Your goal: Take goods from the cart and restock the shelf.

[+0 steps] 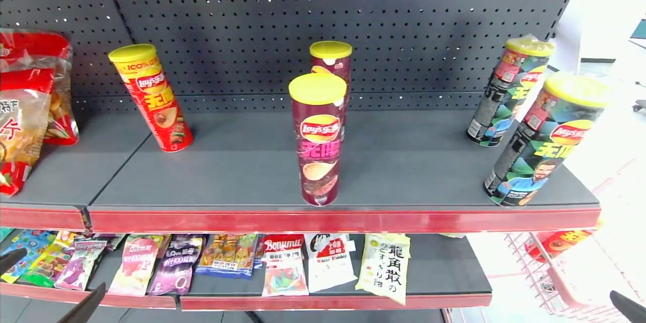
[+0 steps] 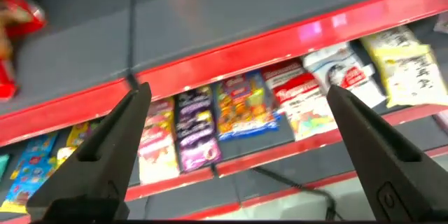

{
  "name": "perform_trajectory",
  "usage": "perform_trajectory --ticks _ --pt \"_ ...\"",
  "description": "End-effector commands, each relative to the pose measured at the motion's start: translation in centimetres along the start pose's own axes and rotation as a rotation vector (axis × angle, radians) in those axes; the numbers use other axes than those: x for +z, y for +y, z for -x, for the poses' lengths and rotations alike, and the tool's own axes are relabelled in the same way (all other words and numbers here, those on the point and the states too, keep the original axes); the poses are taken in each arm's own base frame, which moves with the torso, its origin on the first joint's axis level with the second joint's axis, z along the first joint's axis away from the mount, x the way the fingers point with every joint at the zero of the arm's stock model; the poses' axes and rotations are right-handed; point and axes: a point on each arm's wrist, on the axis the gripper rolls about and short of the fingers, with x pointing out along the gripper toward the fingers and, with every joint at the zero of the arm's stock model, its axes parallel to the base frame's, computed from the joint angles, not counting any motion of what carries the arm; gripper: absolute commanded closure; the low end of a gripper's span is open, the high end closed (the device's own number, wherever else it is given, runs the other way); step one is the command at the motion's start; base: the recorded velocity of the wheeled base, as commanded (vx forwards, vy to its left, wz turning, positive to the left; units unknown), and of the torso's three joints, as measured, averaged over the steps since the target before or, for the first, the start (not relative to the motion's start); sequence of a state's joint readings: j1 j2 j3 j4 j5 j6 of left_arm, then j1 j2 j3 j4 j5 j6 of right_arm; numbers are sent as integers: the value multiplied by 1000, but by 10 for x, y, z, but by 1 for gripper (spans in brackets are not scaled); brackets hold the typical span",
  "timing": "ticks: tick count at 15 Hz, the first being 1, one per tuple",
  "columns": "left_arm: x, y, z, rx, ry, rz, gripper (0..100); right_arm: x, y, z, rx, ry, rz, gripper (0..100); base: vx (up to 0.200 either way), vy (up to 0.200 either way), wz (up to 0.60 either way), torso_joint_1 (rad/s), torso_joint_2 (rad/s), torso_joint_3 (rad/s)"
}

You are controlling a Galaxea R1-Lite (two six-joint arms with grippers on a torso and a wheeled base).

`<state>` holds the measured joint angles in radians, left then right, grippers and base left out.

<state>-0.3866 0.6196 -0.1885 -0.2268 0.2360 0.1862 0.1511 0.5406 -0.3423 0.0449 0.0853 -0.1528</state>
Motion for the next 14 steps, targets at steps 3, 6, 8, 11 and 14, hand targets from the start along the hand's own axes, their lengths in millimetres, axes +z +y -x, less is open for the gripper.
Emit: perform_trajectory --ticks 3,6,8,11,14 --pt "-5 0 4 2 -10 -17 0 -4 1 -2 7 15 0 0 0 -200 0 2 1 1" --pt "-6 0 6 4 -21 -17 0 -3 0 -3 7 18 0 0 0 -200 0 2 -1 1" --pt "-7 0 7 6 -28 -29 0 -4 0 -3 8 21 -1 0 0 -200 0 2 0 2" --pt "-8 1 9 6 -26 -37 0 -6 1 -4 9 29 -1 0 0 -133 0 3 0 -2" --pt "-10 1 11 9 -26 -45 0 -6 1 -3 7 28 -1 0 -67 0 0 2 1 -1"
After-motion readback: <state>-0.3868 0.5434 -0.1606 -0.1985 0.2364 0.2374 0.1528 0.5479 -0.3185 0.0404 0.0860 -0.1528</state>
